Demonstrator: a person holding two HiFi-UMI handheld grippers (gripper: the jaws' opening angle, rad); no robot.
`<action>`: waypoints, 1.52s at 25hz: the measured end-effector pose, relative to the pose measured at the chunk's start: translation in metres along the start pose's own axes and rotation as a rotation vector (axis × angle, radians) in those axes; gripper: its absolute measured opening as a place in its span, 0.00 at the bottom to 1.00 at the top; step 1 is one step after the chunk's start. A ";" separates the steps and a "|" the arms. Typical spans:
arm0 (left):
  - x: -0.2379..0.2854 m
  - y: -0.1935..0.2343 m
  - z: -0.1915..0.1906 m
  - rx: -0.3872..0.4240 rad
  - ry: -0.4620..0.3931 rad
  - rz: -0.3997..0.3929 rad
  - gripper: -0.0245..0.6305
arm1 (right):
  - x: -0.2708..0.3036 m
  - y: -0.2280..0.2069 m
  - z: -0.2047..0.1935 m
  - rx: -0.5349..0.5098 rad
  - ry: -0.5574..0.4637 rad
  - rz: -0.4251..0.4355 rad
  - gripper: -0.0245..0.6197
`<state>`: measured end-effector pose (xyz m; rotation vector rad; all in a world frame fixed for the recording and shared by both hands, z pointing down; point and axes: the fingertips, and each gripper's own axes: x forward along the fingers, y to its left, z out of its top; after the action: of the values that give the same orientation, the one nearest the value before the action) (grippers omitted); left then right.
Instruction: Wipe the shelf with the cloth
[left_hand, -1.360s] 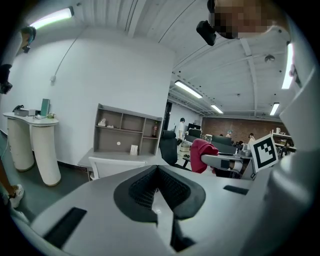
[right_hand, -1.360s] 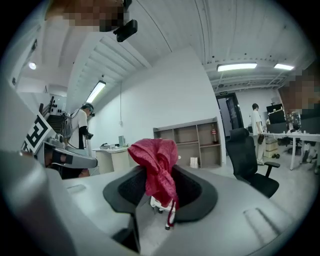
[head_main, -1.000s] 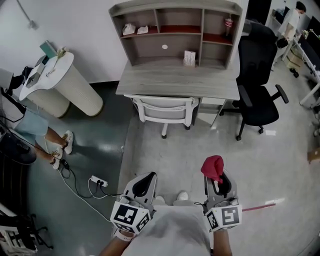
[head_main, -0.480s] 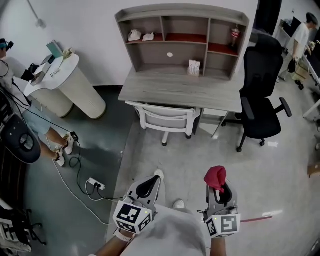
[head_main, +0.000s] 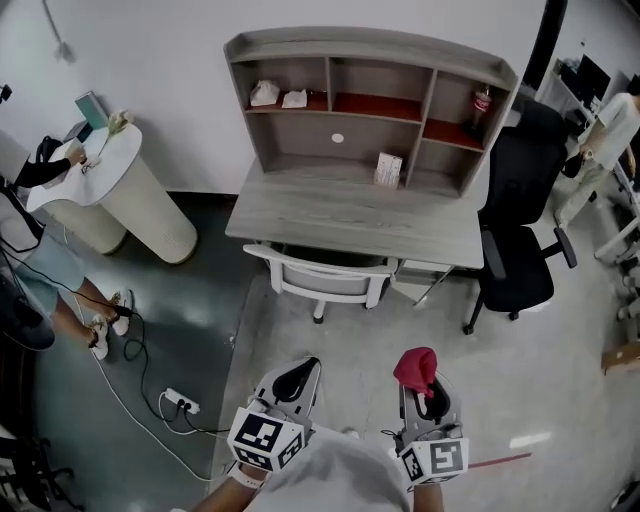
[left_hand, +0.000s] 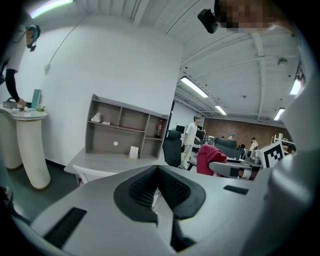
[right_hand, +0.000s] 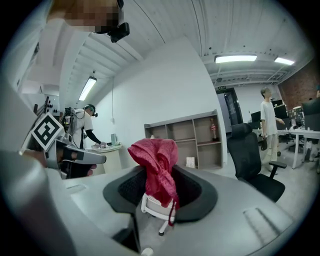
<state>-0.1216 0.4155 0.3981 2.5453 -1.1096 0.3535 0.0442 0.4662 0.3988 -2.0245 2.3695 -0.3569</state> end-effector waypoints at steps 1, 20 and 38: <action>0.008 0.010 0.008 -0.004 -0.003 -0.007 0.05 | 0.015 0.001 0.006 -0.005 0.000 -0.001 0.28; 0.115 0.197 0.113 -0.038 -0.046 -0.114 0.05 | 0.259 0.031 0.077 -0.023 -0.044 -0.092 0.28; 0.224 0.219 0.168 -0.027 -0.035 -0.070 0.05 | 0.358 -0.051 0.108 -0.022 -0.072 -0.047 0.28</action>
<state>-0.1201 0.0609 0.3709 2.5687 -1.0272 0.2755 0.0502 0.0912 0.3533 -2.0680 2.2981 -0.2546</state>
